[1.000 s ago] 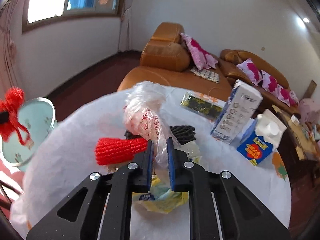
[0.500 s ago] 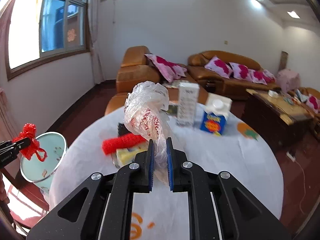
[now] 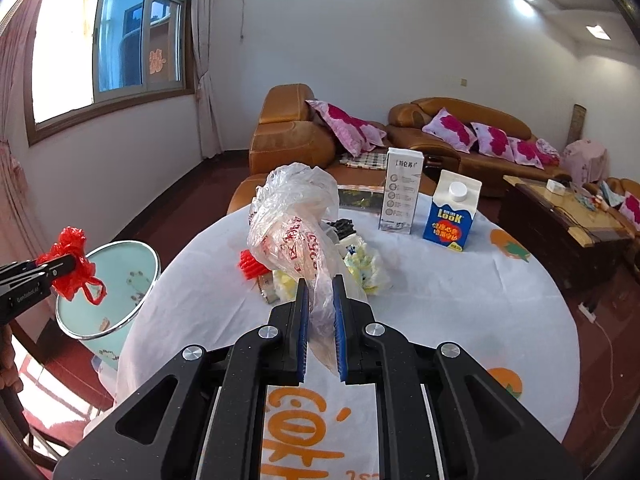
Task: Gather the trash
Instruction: 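Carry the red bag over the blue bin with the left gripper while the right holds the clear bag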
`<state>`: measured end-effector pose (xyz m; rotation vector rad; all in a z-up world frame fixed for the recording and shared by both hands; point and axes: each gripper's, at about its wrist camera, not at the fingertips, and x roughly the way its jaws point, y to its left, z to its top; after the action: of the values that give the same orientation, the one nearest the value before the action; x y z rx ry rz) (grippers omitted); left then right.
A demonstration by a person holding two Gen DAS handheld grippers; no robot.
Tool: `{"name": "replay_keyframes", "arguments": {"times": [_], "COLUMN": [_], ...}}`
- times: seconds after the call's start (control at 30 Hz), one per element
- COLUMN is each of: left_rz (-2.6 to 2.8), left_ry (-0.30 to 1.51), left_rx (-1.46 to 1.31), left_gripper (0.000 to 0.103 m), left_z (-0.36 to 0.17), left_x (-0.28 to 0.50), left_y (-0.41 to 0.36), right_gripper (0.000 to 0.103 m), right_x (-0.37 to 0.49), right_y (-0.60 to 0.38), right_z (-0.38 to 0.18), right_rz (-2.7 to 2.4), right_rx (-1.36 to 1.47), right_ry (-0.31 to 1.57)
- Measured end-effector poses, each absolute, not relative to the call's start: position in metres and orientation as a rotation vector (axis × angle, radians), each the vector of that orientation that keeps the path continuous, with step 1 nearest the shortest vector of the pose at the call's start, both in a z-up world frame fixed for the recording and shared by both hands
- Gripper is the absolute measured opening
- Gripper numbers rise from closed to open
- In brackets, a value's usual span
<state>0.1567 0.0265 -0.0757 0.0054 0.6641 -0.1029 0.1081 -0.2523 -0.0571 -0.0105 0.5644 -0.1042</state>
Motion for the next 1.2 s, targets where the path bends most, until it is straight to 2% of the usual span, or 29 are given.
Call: {"name": "replay_keyframes", "arguments": {"times": [1.2], "left_rz": [0.017], "left_ry": [0.718], "left_rx": [-0.057], "left_gripper": [0.029], "left_z": [-0.1], "left_x": [0.169], "left_y": [0.092], "right_gripper": [0.012], "right_x": [0.127], "right_y": [-0.148], "right_z": [-0.07], "right_rz": [0.051], "right_rx": [-0.162], "right_ry": [0.582]}}
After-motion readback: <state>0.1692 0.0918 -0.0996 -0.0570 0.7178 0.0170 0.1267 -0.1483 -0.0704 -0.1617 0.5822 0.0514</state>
